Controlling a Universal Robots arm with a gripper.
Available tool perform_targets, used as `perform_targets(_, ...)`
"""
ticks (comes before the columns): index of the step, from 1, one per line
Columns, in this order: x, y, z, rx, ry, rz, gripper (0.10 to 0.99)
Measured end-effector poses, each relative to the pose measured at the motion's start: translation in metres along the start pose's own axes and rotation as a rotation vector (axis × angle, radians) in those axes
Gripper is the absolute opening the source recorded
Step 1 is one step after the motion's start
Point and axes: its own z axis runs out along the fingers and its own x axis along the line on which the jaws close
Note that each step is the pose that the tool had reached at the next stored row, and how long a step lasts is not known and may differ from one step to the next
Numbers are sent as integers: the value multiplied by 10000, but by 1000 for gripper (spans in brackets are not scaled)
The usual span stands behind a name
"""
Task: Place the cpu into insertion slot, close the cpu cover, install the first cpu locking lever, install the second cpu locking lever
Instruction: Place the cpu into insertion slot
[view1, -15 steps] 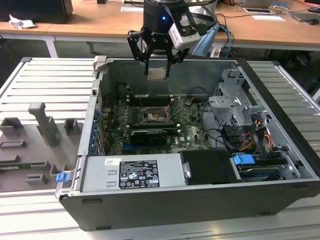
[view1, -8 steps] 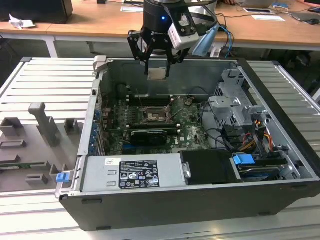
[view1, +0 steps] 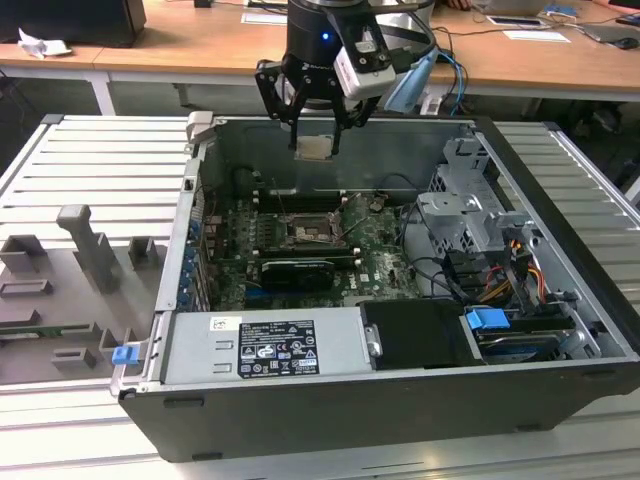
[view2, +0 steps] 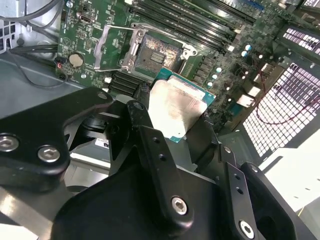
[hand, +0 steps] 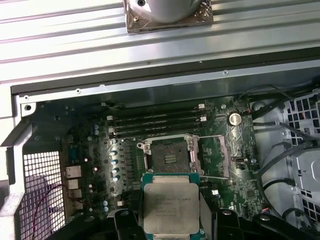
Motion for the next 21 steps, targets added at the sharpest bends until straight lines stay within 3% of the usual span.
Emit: perform_targets(21,0,0,0,-18,-84,936,537)
